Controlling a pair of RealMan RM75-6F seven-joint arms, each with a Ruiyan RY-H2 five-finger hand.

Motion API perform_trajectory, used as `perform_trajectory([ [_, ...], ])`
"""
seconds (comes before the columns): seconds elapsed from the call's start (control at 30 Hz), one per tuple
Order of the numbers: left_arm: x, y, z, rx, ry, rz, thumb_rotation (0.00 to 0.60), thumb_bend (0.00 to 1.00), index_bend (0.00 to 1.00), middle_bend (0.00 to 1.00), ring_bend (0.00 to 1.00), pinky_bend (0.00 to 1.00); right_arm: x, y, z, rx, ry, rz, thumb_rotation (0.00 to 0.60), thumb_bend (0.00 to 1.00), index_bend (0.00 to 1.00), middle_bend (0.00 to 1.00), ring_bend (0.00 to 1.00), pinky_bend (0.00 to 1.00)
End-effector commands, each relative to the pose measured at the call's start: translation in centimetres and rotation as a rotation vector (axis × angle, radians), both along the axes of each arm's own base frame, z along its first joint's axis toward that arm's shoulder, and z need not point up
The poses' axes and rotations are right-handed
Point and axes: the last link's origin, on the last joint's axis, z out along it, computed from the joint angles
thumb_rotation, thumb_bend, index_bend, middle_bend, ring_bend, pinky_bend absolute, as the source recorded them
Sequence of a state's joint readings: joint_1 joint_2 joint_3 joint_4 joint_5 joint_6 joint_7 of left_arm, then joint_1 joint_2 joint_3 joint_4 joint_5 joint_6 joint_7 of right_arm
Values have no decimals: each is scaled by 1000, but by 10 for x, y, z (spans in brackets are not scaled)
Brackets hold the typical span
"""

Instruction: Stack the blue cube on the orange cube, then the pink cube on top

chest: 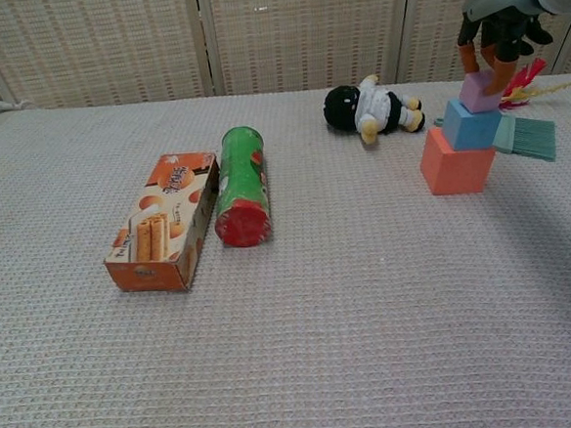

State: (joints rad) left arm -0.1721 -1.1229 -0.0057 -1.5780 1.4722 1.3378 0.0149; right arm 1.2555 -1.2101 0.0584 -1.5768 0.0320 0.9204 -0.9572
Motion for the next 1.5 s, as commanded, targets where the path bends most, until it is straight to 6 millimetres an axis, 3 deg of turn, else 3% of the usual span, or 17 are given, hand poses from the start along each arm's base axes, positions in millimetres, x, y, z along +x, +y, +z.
perform_trajectory([
  [0.03, 0, 0, 0, 0, -1, -1, 600, 474, 85, 41, 74, 241, 1, 0, -1, 0, 3, 0, 600, 173, 620, 661, 692, 717],
  [1.5, 1, -1, 0, -6, 0, -9, 600, 473, 86, 40, 73, 242, -5, 4, 0, -16, 34, 11, 600, 172, 387, 661, 691, 717],
])
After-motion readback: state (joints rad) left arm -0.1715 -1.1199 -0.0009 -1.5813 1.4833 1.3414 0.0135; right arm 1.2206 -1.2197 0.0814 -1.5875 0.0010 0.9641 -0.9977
